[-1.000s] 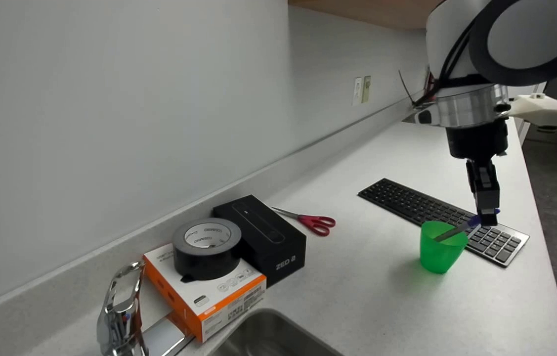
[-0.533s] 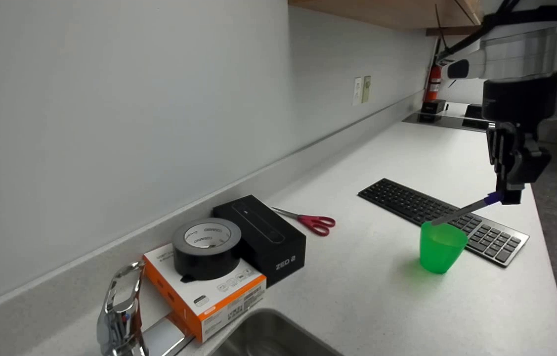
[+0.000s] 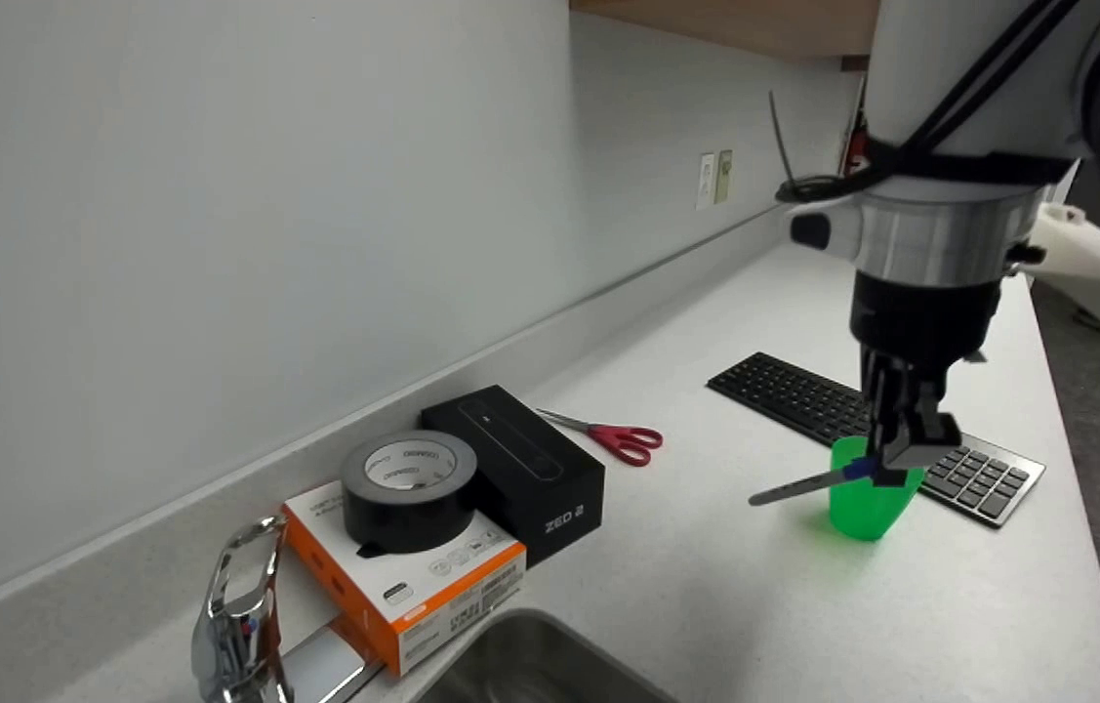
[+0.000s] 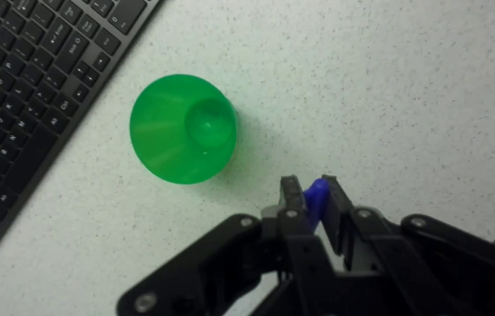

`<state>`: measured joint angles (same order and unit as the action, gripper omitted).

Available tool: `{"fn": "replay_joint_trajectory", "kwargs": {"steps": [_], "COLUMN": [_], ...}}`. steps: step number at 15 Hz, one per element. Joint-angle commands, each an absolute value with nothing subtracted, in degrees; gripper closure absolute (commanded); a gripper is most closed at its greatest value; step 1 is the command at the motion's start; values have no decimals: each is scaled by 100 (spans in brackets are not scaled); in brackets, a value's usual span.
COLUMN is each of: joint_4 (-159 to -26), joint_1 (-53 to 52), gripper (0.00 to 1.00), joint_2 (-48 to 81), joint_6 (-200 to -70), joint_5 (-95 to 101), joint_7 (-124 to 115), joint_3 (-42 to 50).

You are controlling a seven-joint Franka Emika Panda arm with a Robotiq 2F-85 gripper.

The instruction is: Remove the marker from the green cup

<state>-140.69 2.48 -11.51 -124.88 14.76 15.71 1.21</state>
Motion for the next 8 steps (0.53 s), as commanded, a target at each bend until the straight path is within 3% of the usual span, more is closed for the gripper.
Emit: {"fn": "replay_joint_trajectory", "kwargs": {"steps": [1,7,8], "joint_4": [-13624,-13067,-13010], "joint_1": [226,164,154], "gripper": [96,96,59], "joint_2": [-103,741,797], "joint_6": [-12848,-12714,-12667], "joint_5": [1804,1922,1928], "joint_7": [1105,942,931], "joint_3": [59,76,75]}}
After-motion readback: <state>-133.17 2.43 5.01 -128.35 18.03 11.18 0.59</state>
